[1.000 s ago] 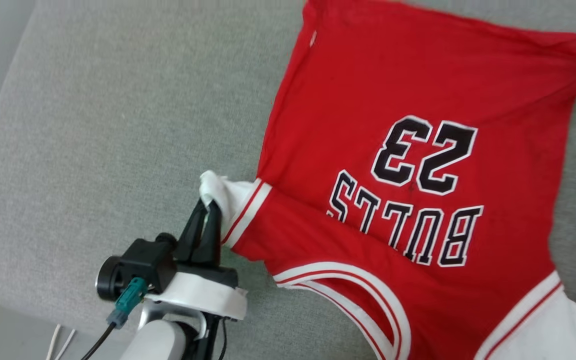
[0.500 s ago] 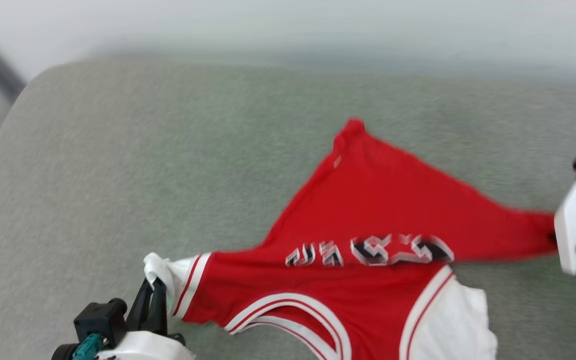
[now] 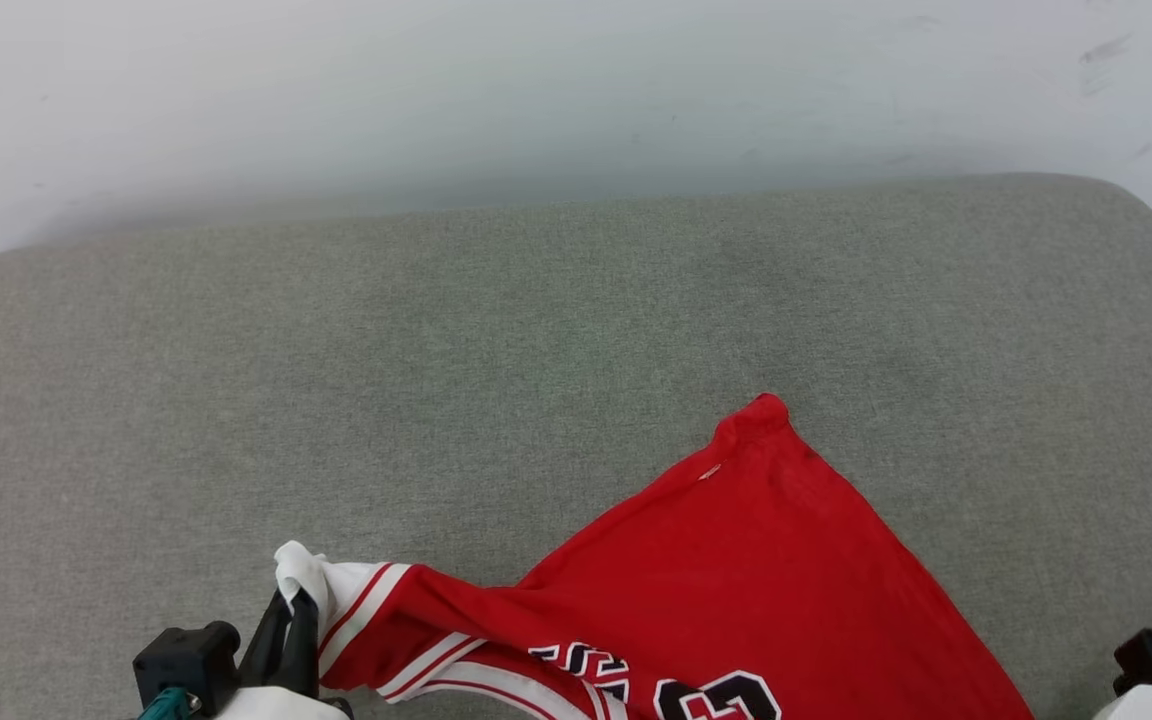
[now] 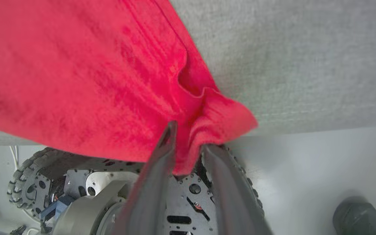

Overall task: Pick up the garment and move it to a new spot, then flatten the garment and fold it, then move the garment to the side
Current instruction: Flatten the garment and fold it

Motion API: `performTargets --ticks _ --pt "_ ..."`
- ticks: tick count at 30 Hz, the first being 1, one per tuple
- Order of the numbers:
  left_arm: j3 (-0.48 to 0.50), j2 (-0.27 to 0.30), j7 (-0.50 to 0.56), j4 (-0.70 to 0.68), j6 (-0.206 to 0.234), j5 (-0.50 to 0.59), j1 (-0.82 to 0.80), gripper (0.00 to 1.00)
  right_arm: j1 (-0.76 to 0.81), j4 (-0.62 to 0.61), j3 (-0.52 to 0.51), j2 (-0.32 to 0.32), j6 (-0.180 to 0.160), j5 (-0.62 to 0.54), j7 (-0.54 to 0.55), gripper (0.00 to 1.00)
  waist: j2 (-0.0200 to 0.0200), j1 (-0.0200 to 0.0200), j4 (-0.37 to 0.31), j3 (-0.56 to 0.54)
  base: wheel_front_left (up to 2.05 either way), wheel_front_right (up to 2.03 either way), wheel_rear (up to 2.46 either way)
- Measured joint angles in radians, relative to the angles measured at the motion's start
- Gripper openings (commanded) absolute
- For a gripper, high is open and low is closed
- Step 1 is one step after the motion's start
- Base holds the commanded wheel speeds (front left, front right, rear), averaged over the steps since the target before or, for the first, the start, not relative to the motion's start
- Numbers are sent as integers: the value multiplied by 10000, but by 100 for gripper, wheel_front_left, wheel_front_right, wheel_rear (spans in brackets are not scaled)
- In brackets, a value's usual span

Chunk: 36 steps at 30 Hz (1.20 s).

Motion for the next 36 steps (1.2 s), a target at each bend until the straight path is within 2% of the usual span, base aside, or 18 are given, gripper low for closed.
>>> performTargets --ticks 3,8,12,14,16,20,25,26,27,31,36 --pt "-33 31 50 -46 0 0 1 0 -63 -514 2 188 0 -134 -1009 100 0 0 -38 45 0 0 0" --pt "-136 38 136 -134 2 23 -75 0 -694 -644 -75 270 0 -142 -3405 100 0 1 4 178 0 0 0" --pt "-245 36 167 -244 -6 113 -321 0 -1419 -297 -15 355 0 29 -5147 100 0 1 122 323 0 0 0" --pt "-328 13 167 -297 -15 194 -548 0 -2312 199 127 270 0 209 -5967 100 0 2 235 481 0 0 0" --pt "-380 -13 150 -345 -31 236 -709 0 -2903 541 364 153 0 374 -6182 100 0 2 300 627 0 0 0" --pt "-556 -102 127 -451 -102 364 -1131 0 -4142 1235 1089 -451 0 600 -5555 100 0 2 466 1011 0 0 0" --pt "-769 -253 27 -451 -238 497 -1690 0 -5862 1860 2366 -1367 -2 1181 -3737 100 0 4 772 1590 0 0 0" --pt "-769 -253 27 -451 -238 497 -1690 0 -5862 1860 2366 -1367 -2 1181 -3737 100 0 4 772 1590 0 0 0" --pt "-867 -341 -21 -395 -286 531 -1890 0 -6369 2023 2846 -1607 -2 1448 -3093 100 0 4 928 1790 0 0 0" --pt "-980 -468 -153 -253 -389 556 -2278 0 -7171 2452 3722 -1887 -2 1814 -2086 100 0 4 1261 2158 0 0 0" --pt "-1103 -619 -311 -84 -497 614 -2608 0 -7929 3014 4769 -1956 -2 2297 -1402 100 0 5 1576 2613 0 0 0"
